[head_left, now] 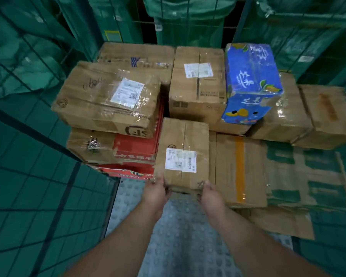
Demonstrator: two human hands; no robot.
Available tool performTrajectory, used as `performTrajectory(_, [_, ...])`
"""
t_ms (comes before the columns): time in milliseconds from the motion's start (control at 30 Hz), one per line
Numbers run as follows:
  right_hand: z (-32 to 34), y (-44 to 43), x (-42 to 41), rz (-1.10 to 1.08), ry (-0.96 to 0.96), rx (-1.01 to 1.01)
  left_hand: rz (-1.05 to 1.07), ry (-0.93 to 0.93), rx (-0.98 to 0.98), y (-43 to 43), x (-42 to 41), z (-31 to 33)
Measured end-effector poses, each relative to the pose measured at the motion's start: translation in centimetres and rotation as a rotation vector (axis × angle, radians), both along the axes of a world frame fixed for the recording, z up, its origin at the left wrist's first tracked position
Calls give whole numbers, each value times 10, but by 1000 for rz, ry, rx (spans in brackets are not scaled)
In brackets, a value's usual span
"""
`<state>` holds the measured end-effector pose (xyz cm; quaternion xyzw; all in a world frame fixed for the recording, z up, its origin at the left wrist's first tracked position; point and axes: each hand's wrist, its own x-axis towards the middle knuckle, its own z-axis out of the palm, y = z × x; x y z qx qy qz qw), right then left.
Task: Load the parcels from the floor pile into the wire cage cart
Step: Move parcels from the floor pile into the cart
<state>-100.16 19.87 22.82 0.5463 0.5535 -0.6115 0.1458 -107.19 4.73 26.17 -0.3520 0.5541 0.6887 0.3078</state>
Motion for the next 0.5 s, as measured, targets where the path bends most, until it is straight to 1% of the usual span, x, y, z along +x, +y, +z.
performTrajectory(67, [-19, 5, -13, -14, 9, -8, 35, -24, 22, 7, -13, -7])
performTrajectory(133, [-14, 5, -31, -13, 17, -24, 16, -33, 3, 14, -28, -13])
performTrajectory(200, [-7, 10, -47, 63, -10, -1, -46, -35, -97, 17, -41, -23])
performTrajectory(267, [-16, 20, -53, 210, -75, 63, -146, -39, -232, 17, -45, -28])
performTrajectory(333, [-21, 28, -46, 347, -87, 121, -229, -53, -326, 15, -41, -19])
performTrajectory(400, [-15, 32, -35, 396, -56, 121, -283, -68, -357, 11, -32, -3])
performTrajectory(500, [8, 27, -3, 312, -15, 39, -373, -73, -336, 11, 0, 33])
